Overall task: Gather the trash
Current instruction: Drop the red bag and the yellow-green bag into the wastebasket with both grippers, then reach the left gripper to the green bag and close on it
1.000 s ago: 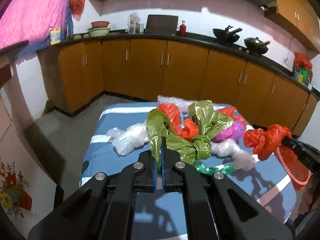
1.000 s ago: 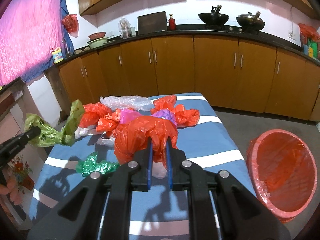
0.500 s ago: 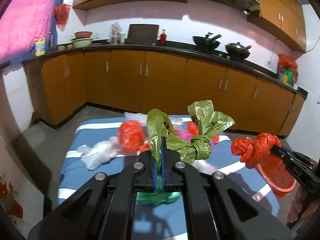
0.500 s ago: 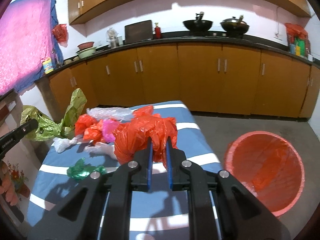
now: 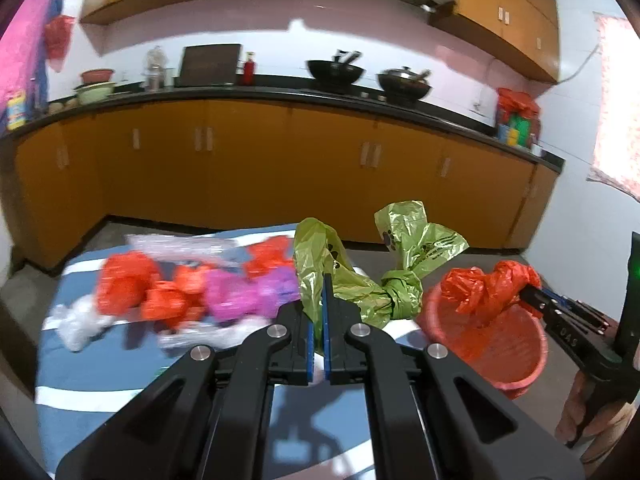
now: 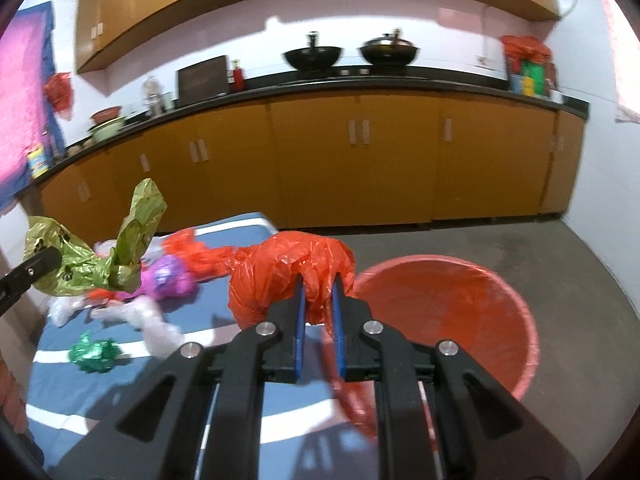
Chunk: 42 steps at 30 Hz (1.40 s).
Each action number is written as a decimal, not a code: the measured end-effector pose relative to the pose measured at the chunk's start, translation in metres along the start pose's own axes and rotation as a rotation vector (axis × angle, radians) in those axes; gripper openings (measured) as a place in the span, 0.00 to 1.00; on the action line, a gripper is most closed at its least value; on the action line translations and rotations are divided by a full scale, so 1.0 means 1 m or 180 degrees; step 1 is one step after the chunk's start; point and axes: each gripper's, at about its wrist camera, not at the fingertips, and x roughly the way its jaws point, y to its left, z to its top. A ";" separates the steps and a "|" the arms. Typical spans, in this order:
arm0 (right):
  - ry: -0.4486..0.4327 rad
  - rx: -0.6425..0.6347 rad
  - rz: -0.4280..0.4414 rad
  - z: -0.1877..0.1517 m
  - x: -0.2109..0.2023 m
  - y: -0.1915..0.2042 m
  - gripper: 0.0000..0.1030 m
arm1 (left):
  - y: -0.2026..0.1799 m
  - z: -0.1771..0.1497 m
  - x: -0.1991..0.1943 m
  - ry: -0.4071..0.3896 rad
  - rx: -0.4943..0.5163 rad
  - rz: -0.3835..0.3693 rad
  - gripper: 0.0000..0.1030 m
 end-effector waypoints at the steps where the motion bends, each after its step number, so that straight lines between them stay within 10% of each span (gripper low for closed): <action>1: -0.0002 0.0022 -0.0050 0.000 0.000 -0.007 0.12 | -0.009 0.002 0.006 0.0016 0.0005 -0.0054 0.03; 27: 0.0054 0.0543 -0.0865 -0.017 0.023 -0.143 0.13 | -0.168 -0.027 0.110 0.0513 0.0522 -0.0718 0.03; 42: 0.0090 0.0606 -0.0760 -0.024 0.026 -0.145 0.29 | -0.160 -0.034 0.120 0.0661 0.0412 -0.0706 0.16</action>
